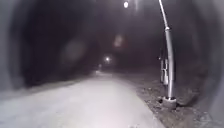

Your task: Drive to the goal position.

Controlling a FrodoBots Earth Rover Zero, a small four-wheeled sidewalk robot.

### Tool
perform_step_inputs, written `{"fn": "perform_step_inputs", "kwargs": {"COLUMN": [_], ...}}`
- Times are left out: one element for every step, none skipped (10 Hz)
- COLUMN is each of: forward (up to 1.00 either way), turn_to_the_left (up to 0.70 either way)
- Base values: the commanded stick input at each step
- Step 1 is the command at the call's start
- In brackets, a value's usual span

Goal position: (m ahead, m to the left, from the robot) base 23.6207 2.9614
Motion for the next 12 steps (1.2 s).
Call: {"fn": "perform_step_inputs", "kwargs": {"forward": [-0.70,-0.70,-0.70,-0.70,-0.70,-0.59,0.00,0.00,0.00,0.00,0.00,0.00], "turn_to_the_left": [0.00,0.00,0.00,0.00,0.00,0.00,0.00,0.00,0.00,0.00,0.00,0.00]}}
